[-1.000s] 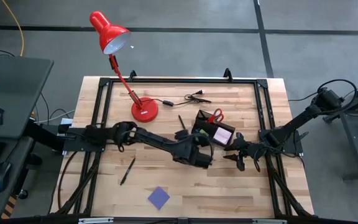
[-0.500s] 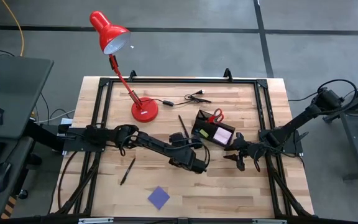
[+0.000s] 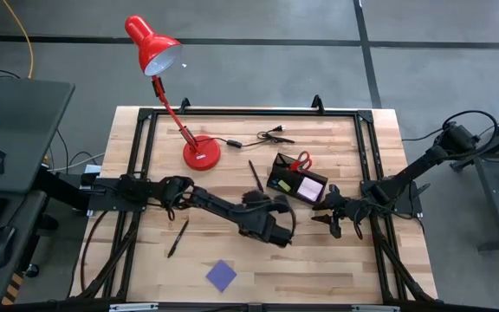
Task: Pick and place office supplies into organizer
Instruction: Put the black pen into the desk organizer
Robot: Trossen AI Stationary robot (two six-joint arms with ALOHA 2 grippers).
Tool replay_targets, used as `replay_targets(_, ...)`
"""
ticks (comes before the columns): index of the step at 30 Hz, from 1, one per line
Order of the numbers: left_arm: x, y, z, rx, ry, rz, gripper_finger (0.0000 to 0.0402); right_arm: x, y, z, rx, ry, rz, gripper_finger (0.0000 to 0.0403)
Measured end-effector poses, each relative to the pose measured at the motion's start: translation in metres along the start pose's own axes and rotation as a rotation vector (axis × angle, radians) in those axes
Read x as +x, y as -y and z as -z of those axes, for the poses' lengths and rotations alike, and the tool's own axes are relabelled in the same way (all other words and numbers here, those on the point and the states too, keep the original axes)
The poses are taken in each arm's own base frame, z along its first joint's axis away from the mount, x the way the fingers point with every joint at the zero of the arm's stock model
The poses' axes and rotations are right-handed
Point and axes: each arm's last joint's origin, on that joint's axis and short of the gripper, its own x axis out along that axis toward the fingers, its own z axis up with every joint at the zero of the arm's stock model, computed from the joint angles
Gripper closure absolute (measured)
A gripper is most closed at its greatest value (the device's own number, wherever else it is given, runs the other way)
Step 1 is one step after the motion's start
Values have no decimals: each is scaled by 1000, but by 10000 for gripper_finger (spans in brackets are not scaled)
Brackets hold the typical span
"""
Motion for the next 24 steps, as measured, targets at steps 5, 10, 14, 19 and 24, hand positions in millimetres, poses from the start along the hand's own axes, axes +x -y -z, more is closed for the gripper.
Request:
replay_targets(5, 1, 14, 7, 42, -49, 91, 384, 0, 0, 0, 0, 0, 0, 240)
replay_targets(10, 2, 12, 5, 28, -33, 83, 380, 0, 0, 0, 0, 0, 0, 242)
replay_targets(14, 3, 11, 6, -8, -82, 47, 380, 0, 0, 0, 0, 0, 0, 246)
replay_targets(19, 5, 8, 3, -41, -79, 4, 396, 0, 0, 0, 0, -1, 0, 244)
replay_targets(24, 4, -8, -4, -51, -89, -171, 390, 0, 0, 0, 0, 0, 0, 237)
